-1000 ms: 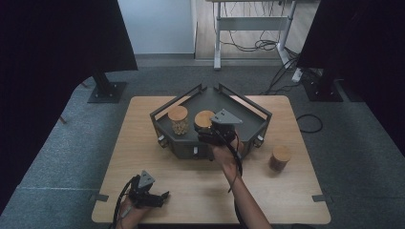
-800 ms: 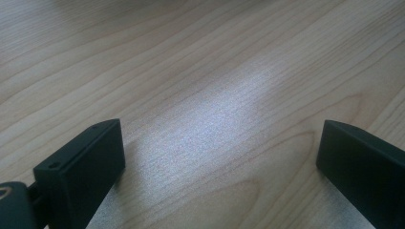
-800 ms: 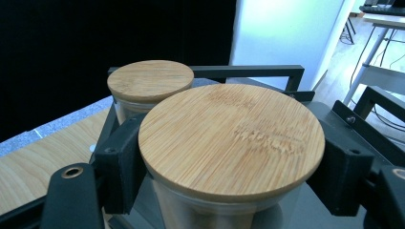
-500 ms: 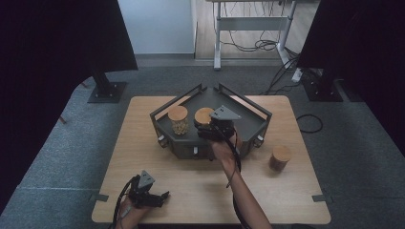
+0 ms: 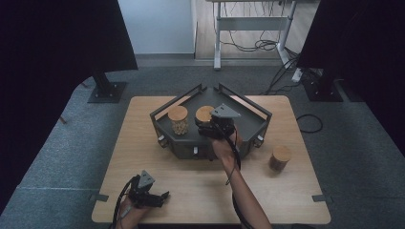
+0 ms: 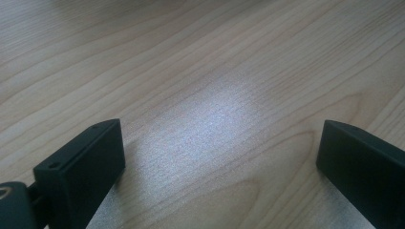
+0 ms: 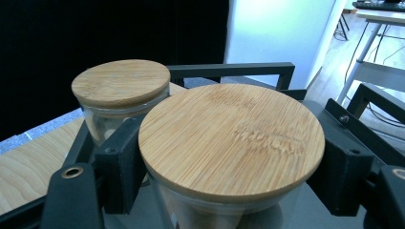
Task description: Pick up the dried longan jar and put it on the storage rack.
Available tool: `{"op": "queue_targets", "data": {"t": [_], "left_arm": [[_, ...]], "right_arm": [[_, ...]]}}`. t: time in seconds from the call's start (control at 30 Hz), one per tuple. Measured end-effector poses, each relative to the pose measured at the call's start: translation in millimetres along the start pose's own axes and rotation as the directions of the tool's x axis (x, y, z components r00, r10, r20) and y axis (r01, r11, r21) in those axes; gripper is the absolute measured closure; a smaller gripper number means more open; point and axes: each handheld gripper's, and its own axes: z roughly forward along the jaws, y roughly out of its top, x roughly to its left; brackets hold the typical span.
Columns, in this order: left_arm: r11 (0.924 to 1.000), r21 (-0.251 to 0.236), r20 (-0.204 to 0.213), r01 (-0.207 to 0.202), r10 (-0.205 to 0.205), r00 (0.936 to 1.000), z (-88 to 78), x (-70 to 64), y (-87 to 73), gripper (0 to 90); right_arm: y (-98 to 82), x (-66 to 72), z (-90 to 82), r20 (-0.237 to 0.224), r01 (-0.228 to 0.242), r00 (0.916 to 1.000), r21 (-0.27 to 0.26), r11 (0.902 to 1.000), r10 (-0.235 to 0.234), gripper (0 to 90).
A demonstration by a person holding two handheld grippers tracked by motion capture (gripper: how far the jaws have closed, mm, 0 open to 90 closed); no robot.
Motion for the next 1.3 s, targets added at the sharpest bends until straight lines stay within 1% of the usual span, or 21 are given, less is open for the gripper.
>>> {"op": "queue_targets", "data": {"t": [0.77, 1.1, 1.3], "left_arm": [[1.0000, 0.001, 0.001, -0.002, 0.002, 1.0000, -0.1, 0.3, 0.2, 2.3], [1.0000, 0.002, 0.002, -0.004, 0.004, 1.0000, -0.2, 0.6, 0.4, 2.3], [1.0000, 0.002, 0.001, -0.004, 0.004, 1.0000, -0.1, 0.4, 0.2, 2.3]], "right_arm": [[-6.7, -2.0, 12.6, 0.011, -0.014, 0.9998, 0.039, 0.9991, 0.014, 24.0], [-9.3, -5.8, 11.5, 0.004, -0.033, 0.9995, 0.037, 0.9988, 0.032, 23.6], [-9.6, -7.2, 10.0, 0.010, -0.036, 0.9993, 0.040, 0.9986, 0.035, 22.2]]}}
